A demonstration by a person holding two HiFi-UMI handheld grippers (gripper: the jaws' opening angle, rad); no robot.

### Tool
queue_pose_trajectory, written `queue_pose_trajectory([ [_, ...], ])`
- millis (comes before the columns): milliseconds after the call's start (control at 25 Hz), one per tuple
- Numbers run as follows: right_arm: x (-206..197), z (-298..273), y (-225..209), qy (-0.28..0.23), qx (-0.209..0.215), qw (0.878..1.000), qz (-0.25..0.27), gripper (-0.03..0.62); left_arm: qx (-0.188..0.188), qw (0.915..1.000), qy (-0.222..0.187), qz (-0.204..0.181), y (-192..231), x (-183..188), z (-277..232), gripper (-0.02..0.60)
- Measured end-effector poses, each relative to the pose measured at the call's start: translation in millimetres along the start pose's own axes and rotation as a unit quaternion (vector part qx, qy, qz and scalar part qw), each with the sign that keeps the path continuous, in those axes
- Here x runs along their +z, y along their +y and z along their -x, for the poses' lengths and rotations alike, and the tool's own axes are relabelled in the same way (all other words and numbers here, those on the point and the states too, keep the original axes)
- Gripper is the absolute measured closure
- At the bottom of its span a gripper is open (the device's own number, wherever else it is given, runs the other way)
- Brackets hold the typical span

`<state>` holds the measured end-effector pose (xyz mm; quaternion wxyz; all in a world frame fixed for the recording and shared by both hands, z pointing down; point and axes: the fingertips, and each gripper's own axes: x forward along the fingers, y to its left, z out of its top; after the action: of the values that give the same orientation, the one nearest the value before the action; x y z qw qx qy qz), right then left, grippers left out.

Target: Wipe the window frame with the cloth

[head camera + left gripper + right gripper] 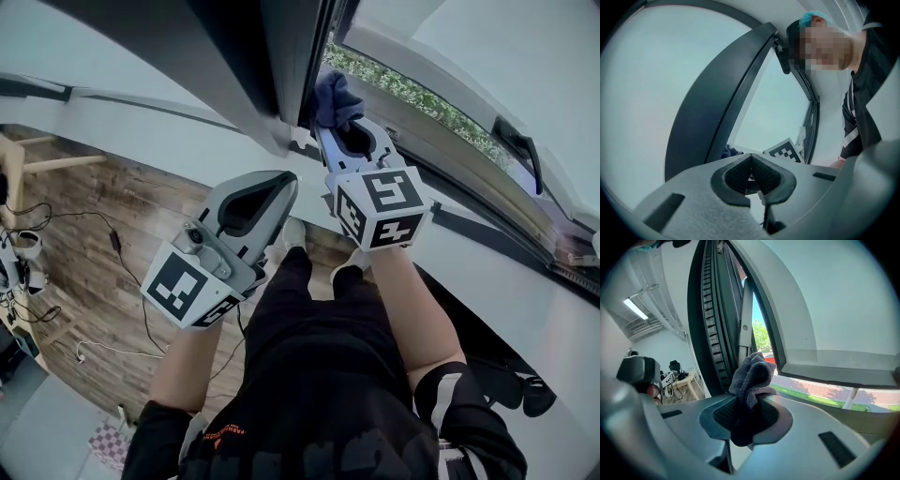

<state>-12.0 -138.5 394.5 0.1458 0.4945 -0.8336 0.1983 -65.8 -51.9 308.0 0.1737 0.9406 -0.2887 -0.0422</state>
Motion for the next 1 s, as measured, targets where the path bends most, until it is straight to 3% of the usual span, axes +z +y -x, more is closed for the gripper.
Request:
queue_pose_trajectory([
  [1000,-22.4,61.5,-54.1,-0.002,-0.053,0.998,-0.024,0.537,-0.043,0.9989,0.016,-0.010,-48.2,-8.3,-34.2,0.561],
])
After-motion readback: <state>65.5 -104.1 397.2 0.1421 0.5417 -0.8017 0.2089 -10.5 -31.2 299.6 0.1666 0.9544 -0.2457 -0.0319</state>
